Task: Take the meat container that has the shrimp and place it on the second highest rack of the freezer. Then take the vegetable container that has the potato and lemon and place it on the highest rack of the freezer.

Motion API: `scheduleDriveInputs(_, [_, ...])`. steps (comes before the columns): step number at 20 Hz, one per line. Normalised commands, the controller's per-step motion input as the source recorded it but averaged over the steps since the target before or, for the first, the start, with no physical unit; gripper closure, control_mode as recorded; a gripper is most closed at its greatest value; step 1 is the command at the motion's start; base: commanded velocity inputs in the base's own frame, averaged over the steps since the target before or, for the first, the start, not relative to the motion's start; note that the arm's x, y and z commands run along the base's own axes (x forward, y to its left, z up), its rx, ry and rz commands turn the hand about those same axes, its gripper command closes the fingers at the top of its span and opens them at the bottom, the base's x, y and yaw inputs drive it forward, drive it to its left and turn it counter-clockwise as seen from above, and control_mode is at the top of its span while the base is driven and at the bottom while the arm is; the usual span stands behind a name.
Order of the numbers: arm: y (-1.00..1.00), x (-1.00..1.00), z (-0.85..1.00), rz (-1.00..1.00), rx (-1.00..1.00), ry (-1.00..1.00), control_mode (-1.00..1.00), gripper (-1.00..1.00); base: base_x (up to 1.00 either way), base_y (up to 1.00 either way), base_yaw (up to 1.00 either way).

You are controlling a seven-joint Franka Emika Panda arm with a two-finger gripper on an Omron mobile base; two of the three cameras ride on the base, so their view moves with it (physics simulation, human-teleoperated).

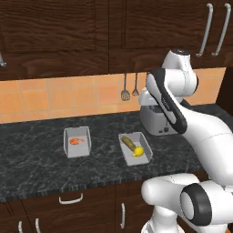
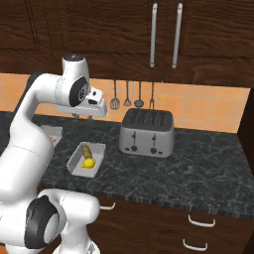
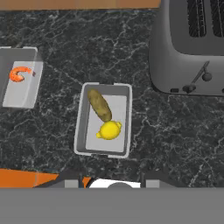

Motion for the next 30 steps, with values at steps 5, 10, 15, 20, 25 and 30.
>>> scheduleDriveInputs(5, [0.22,-0.45,-0.01,0.03,0.00,0.00,-1.00,-1.00,0.00,0.00,0.00])
scheduleDriveInputs(10, [0.49,-0.67,-0.07,0.11,-0.02,0.00,-1.00,-1.00,0.00,0.00,0.00])
scheduleDriveInputs(15, [0.72,-0.66,-0.22,0.20,-0.06,0.01,-1.00,-1.00,0.00,0.00,0.00])
scheduleDriveInputs(20, [0.81,-0.69,-0.32,0.25,-0.09,0.00,-1.00,-1.00,0.00,0.00,0.00])
scheduleDriveInputs(25, [0.69,-0.55,-0.11,0.26,-0.06,0.06,-1.00,-1.00,0.00,0.00,0.00])
scheduleDriveInputs(30, [0.63,-0.29,-0.03,0.24,-0.03,0.07,-1.00,-1.00,0.00,0.00,0.00])
